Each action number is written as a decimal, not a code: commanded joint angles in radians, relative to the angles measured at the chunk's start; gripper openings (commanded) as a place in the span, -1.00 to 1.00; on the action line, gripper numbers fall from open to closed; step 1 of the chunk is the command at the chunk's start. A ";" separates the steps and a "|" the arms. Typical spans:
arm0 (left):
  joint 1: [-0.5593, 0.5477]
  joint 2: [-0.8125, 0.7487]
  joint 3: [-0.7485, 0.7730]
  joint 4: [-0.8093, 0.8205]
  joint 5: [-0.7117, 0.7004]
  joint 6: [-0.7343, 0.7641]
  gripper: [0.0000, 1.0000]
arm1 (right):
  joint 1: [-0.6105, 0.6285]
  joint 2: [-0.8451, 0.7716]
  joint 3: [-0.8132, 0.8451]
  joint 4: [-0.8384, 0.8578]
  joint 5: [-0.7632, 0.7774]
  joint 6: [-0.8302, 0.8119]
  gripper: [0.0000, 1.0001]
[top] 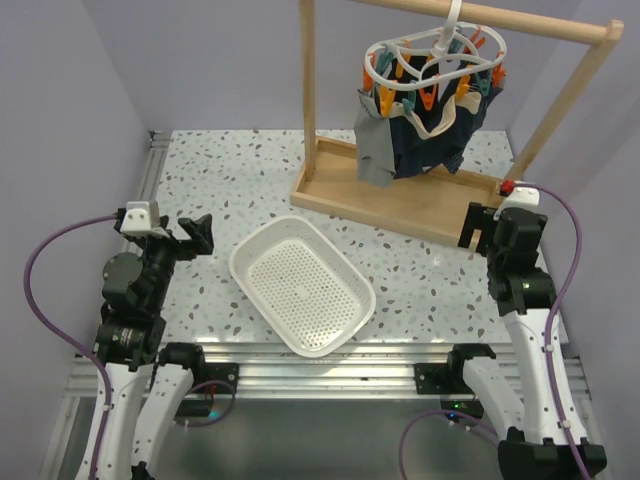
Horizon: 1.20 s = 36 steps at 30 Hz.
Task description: Remove the underwear clipped to the hanger
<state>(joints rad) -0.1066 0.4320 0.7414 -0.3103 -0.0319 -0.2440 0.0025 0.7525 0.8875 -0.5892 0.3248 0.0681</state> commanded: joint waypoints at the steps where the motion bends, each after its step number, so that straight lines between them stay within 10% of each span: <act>1: 0.007 0.010 0.001 0.005 0.020 -0.003 1.00 | 0.001 -0.011 0.040 0.043 -0.077 -0.103 0.97; 9: 0.007 0.013 -0.004 0.017 0.027 -0.009 1.00 | 0.001 -0.151 0.021 -0.036 -0.769 -0.608 0.97; 20: 0.007 -0.001 -0.011 0.008 0.090 -0.002 1.00 | -0.033 0.005 0.200 0.012 -0.897 -0.308 0.97; 29: 0.007 -0.007 -0.045 0.025 0.132 0.025 1.00 | -0.102 0.148 0.109 0.707 -0.891 0.048 0.98; 36: 0.007 0.002 -0.069 0.079 0.205 0.009 1.00 | -0.119 0.326 0.249 0.825 -0.920 0.047 0.98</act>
<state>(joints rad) -0.1059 0.4274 0.6857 -0.2939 0.1112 -0.2405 -0.1032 1.0447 1.0649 0.0528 -0.5468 0.0776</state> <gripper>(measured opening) 0.997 0.987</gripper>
